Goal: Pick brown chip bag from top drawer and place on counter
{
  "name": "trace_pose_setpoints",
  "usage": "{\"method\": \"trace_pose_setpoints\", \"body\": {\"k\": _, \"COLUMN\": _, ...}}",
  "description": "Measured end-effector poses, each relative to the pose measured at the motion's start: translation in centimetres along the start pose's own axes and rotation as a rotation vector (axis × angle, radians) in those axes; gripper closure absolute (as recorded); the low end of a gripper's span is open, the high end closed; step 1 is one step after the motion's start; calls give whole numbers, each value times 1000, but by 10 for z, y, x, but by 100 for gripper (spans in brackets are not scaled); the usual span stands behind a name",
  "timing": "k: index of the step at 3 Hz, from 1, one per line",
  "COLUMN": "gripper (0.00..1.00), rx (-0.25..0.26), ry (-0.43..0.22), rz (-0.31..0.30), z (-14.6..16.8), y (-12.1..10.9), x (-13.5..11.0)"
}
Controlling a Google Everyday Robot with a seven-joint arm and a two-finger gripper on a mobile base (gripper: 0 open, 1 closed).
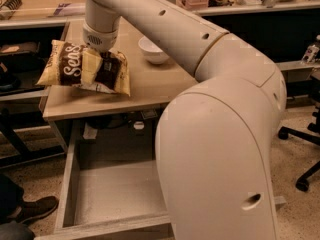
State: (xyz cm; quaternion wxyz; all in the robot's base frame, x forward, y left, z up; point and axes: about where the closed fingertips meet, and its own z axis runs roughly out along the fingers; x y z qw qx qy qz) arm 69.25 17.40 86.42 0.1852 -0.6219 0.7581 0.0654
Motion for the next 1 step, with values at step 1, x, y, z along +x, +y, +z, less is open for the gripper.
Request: {"method": "trace_pose_setpoints", "body": {"k": 1, "gripper": 0, "rx": 0, "ry": 0, "rz": 0, "z": 0, "y": 0, "x": 0}}
